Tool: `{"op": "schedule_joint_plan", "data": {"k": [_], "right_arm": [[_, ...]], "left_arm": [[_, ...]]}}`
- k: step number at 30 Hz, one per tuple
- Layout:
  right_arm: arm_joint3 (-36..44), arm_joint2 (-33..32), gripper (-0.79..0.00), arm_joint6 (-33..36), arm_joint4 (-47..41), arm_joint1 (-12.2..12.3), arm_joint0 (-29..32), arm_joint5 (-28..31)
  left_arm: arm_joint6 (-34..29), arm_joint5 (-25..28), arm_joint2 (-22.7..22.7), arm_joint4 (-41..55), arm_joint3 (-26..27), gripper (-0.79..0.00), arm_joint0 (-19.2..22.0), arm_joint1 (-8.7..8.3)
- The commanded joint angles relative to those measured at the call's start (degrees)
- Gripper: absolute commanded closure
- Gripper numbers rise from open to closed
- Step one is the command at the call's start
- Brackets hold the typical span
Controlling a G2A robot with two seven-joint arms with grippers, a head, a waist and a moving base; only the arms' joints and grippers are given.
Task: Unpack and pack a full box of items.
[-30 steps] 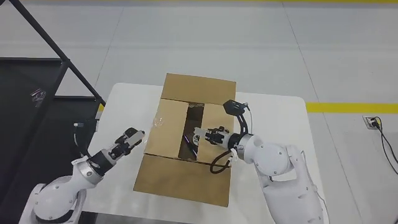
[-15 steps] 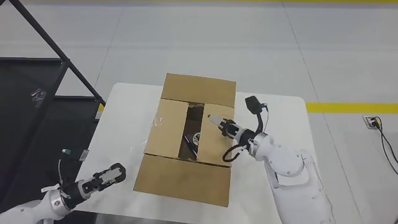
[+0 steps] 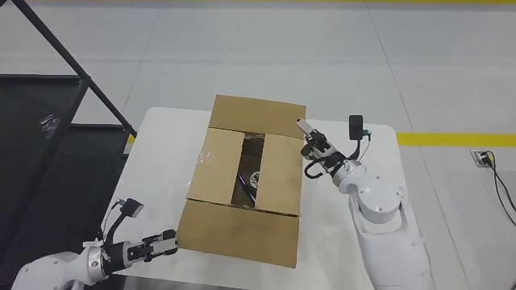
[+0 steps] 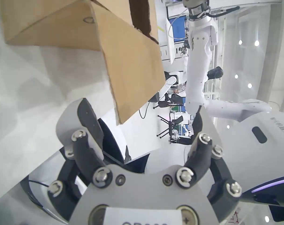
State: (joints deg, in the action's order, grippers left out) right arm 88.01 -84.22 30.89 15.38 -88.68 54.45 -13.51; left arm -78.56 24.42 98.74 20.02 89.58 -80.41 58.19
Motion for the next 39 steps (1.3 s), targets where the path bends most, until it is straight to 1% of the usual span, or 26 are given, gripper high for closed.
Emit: {"op": "schedule_joint_plan", "data": {"k": [1,3,4,6,10,14,16,21,23,25,28,31,34,36,37,39], "right_arm": [[-1.72,-0.35,-0.785,-4.35,-1.32,-0.16,-0.71,-1.04],[-4.8,-0.17,-0.785,-13.76,-2.52,-0.73,-2.11,-1.67],[-7.59,0.93,-0.785,-18.29,-3.37,-1.18,-3.3,-1.18],[-11.52,1.55,-0.785,-20.44,-6.21,-1.6,-5.11,0.57],[-22.18,2.51,-0.785,-24.88,-8.66,-2.21,-10.7,4.05],[-31.73,3.43,-0.785,-29.87,-11.35,-3.01,-15.7,8.13],[-36.4,3.98,-0.785,-30.22,-13.01,-3.4,-18.41,9.74],[-44.77,3.89,-0.785,-25.91,-15.82,-3.58,-23.7,11.94],[-47.57,3.29,-0.785,-22.92,-17.81,-3.51,-25.54,13.22],[-50.06,2.04,-0.785,-17.81,-20.35,-3.15,-27.04,15.08],[-51.65,0.65,-0.785,-13.4,-22.25,-2.59,-28.15,16.78],[-51.9,-0.99,-0.785,-7.85,-24.5,-1.86,-28.5,18.26],[-50.81,-2.87,-0.785,-2.0,-26.51,-0.92,-28.11,18.87],[-49.26,-3.89,-0.785,2.19,-27.68,-0.33,-27.3,19.22],[-47.89,-4.65,-0.785,5.39,-28.66,0.1,-26.48,19.37],[-45.68,-5.56,-0.785,9.61,-29.39,0.71,-25.25,19.46]], "left_arm": [[-0.73,0.23,-0.96,1.68,0.21,-0.785,0.6,-0.02],[-0.99,0.31,-1.43,2.89,0.51,-0.785,1.09,-0.11],[-0.84,0.45,-1.45,3.5,0.78,-0.785,1.22,-0.21],[-0.55,0.74,-1.34,4.48,1.27,-0.785,1.21,-0.31],[-0.13,1.17,-0.85,8.03,3.1,-0.785,0.67,-0.56],[0.7,1.88,-0.57,10.35,3.68,-0.785,0.72,-0.7],[2.44,1.84,-0.41,10.69,3.8,-0.785,1.04,-0.74],[6.51,1.2,-0.75,10.6,4.5,-0.785,1.54,-0.72],[8.58,1.01,-0.99,9.88,4.92,-0.785,1.69,-0.69],[10.84,0.72,-1.39,9.06,5.45,-0.785,1.83,-0.65],[13.47,0.17,-1.92,7.97,5.91,-0.785,2.06,-0.59],[16.44,-0.2,-2.6,5.87,6.36,-0.785,2.38,-0.54],[21.55,-0.91,-3.44,2.34,6.77,-0.785,2.81,-0.38],[25.06,-0.89,-4.51,-1.72,7.35,-0.785,3.13,-0.25],[27.43,-1.15,-5.39,-3.69,7.72,-0.785,3.33,-0.12],[30.05,-1.46,-6.48,-5.85,8.11,-0.785,3.65,0.04]]}}
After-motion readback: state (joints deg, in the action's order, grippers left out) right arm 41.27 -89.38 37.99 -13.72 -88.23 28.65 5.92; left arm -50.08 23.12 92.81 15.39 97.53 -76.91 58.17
